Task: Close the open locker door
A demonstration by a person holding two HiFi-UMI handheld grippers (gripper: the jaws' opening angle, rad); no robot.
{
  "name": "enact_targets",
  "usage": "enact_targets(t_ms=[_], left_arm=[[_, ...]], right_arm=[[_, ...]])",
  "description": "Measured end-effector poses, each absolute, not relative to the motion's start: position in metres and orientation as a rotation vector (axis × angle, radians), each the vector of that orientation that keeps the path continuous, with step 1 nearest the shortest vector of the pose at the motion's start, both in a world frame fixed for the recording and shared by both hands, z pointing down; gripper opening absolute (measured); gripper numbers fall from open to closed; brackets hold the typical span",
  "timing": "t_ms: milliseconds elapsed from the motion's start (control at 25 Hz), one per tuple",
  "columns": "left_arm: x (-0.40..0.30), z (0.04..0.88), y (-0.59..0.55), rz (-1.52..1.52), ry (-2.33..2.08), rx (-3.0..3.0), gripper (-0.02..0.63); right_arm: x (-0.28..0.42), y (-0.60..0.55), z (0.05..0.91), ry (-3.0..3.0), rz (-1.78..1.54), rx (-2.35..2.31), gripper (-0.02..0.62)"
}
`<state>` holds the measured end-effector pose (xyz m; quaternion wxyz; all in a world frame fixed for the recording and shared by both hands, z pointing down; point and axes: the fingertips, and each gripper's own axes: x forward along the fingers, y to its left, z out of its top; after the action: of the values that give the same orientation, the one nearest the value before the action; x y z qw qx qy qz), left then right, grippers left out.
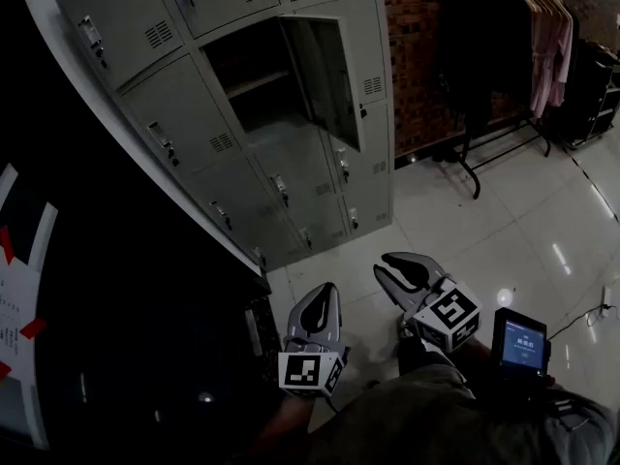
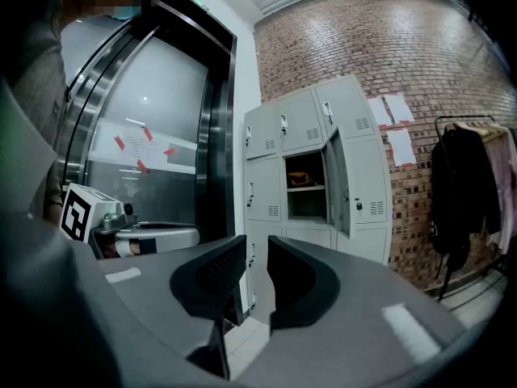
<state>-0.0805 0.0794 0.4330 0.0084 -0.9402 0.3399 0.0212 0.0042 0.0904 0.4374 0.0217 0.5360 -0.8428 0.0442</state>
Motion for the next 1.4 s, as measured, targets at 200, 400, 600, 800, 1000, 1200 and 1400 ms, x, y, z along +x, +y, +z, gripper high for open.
enact_targets(t_ms=[200, 400, 600, 800, 1000, 1200, 1400], left_arm=[[-0.056, 0.433, 0.032, 0.071, 1.089, -2.911, 0.0], [-0.025, 0.426, -0.037, 0.077, 1.135, -2.876, 0.0], [0.018, 0.412, -0.11, 0.091, 1.172, -2.855, 0.0], [0.062, 0.408, -0.174, 0.105, 1.195, -2.852, 0.0], [0.09, 0.4, -0.224, 0.139, 1.23, -2.83, 0.0], [0.103, 0.398, -0.254, 0.132, 1.216, -2.824, 0.0], [0.107, 0.397, -0.271, 0.122, 1.181, -2.832, 0.0]], right_arm=[[0.032, 0.043, 0.443, -2.629, 0.134, 1.654, 0.072], [0.065, -0.028, 0.436, -2.67, 0.109, 1.633, 0.072], [0.11, -0.1, 0.419, -2.692, 0.076, 1.609, 0.072], [0.158, -0.163, 0.412, -2.698, 0.052, 1.602, 0.072], [0.189, -0.211, 0.402, -2.716, 0.0, 1.568, 0.074], [0.201, -0.243, 0.391, -2.739, -0.045, 1.558, 0.091], [0.209, -0.264, 0.376, -2.77, -0.123, 1.567, 0.129]])
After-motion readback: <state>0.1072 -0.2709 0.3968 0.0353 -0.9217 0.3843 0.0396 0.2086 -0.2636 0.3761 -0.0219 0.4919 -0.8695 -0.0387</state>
